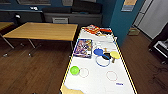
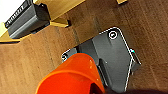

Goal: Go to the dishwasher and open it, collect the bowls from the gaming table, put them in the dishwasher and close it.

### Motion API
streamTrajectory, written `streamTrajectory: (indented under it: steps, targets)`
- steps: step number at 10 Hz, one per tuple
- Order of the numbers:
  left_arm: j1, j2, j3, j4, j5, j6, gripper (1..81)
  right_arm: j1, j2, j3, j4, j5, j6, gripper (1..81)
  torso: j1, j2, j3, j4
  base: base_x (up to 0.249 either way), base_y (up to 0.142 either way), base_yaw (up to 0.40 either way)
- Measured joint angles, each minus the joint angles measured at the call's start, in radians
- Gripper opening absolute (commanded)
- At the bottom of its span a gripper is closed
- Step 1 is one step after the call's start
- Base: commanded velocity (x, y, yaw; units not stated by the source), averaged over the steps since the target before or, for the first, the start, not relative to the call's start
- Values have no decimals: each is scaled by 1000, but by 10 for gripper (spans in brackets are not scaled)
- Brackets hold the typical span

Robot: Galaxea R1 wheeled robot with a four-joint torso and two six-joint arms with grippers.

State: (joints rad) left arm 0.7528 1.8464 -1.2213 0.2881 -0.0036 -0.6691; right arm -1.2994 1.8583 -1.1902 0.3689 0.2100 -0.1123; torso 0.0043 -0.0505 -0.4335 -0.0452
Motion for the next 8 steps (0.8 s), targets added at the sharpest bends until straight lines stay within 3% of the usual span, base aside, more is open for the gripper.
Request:
streamTrajectory:
  steps: [5,8]
  targets:
    - [-260,44,-1,0,180,-333,811,14,31,-11,0,0,0,10,0,0,0,0,0,0,0]
    - [-295,161,-157,0,220,-410,811,20,38,-13,0,0,0,10,0,0,0,0,0,0,0]
